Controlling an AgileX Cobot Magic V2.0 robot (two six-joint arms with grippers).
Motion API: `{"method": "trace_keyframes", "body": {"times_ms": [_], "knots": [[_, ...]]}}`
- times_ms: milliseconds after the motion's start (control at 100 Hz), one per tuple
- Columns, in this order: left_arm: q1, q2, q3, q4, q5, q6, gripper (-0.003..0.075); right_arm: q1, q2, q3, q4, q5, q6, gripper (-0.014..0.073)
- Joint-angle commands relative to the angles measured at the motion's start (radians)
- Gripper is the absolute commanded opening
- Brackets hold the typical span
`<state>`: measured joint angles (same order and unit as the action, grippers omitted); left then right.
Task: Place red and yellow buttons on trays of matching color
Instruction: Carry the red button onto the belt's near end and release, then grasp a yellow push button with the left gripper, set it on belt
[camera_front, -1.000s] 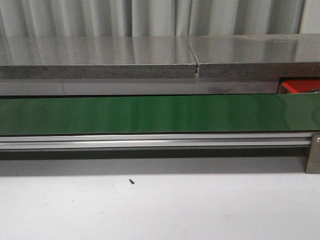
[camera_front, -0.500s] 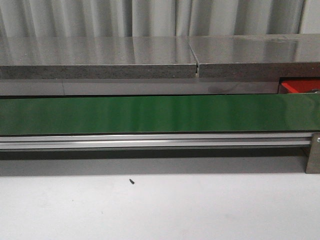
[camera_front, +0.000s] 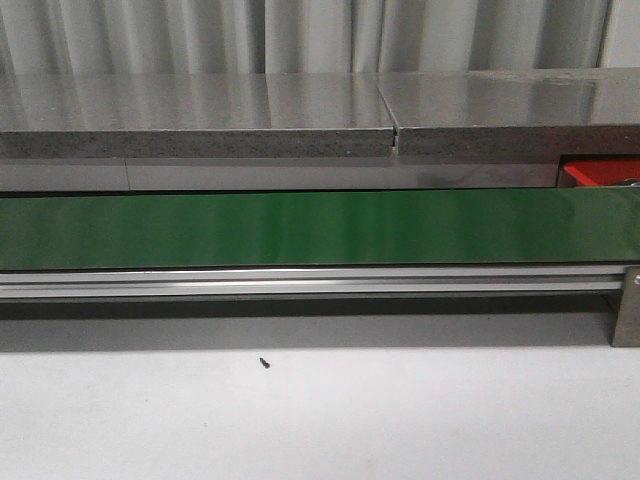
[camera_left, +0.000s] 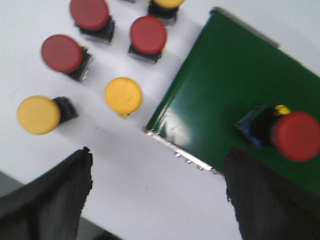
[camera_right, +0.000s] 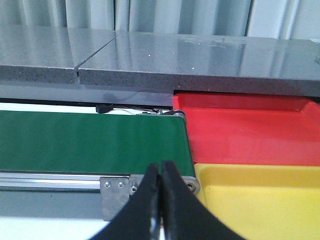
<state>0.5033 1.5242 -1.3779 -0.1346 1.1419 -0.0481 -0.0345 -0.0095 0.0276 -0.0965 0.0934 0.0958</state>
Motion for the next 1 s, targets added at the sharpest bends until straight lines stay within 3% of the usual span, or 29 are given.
{"method": "trace_keyframes", "body": {"times_ms": [0,290,990], "knots": [[0.064,-0.046,0.025,-0.006,-0.027,0.026,0.0536,-0.002,-0.015,-0.001,-0.015,-0.079,0.0,-0.0114],[0.203,-0.02,0.089,0.027,-0.05,0.03,0.0536,-0.002,-0.015,-0.001,-0.015,-0.079,0.0,-0.0114],[0.21,0.285,0.059,0.044,-0.215,0.021,0.0536,-0.002,-0.015,-0.001,-0.015,-0.079,0.0,-0.0114]]}}
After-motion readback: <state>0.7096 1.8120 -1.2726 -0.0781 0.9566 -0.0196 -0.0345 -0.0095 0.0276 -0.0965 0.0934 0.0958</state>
